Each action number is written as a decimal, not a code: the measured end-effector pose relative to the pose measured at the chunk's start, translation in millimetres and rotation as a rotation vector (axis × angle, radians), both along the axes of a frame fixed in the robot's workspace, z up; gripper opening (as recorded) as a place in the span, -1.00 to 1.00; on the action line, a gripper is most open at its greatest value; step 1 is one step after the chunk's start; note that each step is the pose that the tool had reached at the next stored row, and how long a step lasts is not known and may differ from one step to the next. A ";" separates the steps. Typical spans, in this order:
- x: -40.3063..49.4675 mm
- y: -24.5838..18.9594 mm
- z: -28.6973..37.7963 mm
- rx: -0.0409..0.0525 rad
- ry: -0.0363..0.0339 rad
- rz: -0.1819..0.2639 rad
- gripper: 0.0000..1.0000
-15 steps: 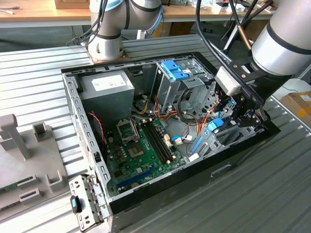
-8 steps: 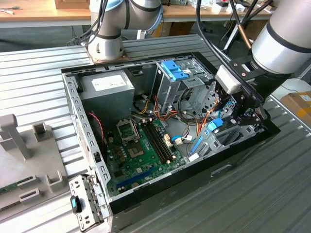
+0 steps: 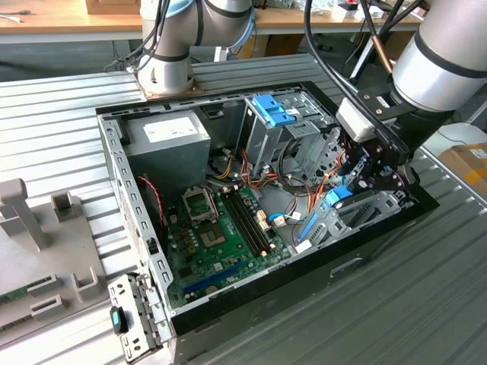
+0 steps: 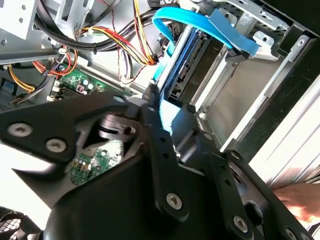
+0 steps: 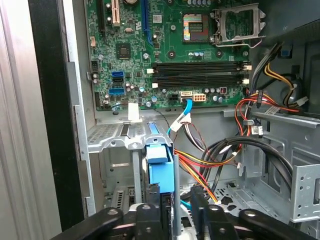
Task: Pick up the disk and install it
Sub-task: 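Insert the disk into the insertion slot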
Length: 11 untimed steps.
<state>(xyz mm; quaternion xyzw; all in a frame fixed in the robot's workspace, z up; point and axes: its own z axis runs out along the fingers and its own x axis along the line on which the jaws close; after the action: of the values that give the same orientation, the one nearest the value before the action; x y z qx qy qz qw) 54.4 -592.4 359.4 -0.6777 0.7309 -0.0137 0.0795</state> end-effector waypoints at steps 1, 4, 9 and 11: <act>0.0 0.0 0.0 0.0000 0.0000 0.000 -0.39; 0.0 0.0 0.0 0.0000 0.0000 0.000 -0.75; 2.5 0.3 0.4 -0.0222 0.0178 0.000 -0.79; 4.4 0.5 0.5 -0.0594 0.0359 -0.001 -0.79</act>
<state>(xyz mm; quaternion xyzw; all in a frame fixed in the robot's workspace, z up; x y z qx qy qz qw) 58.9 -591.8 359.9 -0.6795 0.7318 -0.0232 0.0462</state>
